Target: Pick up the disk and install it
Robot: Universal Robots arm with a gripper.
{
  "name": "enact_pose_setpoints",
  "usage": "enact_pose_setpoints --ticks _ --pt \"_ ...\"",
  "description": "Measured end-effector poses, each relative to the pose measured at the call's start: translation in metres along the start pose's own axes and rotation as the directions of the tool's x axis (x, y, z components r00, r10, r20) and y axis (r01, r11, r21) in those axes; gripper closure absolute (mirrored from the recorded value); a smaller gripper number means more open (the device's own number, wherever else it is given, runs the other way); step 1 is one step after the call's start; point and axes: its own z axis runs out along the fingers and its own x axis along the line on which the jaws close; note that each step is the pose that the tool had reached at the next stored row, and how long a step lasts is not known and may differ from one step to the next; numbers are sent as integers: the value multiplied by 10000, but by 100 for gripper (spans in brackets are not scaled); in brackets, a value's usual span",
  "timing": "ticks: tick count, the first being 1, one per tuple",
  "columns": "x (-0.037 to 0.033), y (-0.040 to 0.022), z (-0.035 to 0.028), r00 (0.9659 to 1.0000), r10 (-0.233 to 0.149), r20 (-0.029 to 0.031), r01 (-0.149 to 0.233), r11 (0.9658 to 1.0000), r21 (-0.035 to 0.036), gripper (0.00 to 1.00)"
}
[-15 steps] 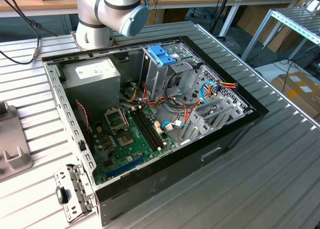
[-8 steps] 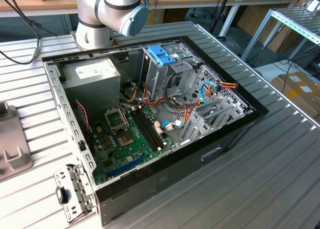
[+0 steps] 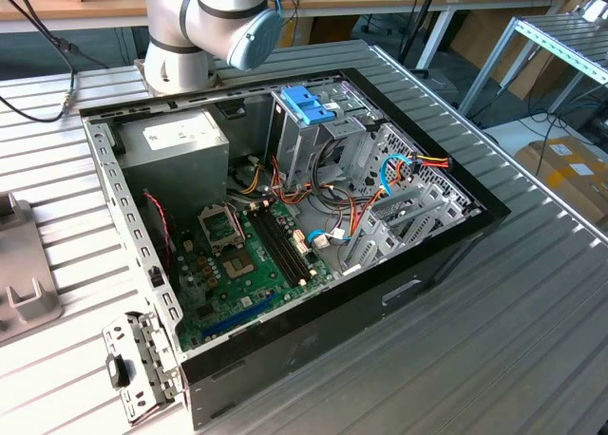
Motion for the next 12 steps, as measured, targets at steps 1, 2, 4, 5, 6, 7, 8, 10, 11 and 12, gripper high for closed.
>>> enact_pose_setpoints --ticks 1,2,4,5,6,7,8,10,11,12 --pt "0 0 0 10000 -65 -1 65 10000 -2 89" --pt "0 0 0 9999 -109 -3 109 9999 -3 89" --pt "0 0 0 9995 -301 -11 301 9995 -8 89" --pt "0 0 0 9993 -362 -12 362 9993 -10 89" --pt "0 0 0 9990 -437 -15 437 9990 -11 89" --pt "0 0 0 9988 -498 -17 498 9988 -13 89" --pt "0 0 0 9981 -617 -21 617 9981 -16 89" --pt "0 0 0 9972 -751 -26 751 9972 -20 89" --pt "0 0 0 9966 -820 -28 820 9966 -22 89" --pt "0 0 0 9962 -868 -29 868 9962 -23 89"
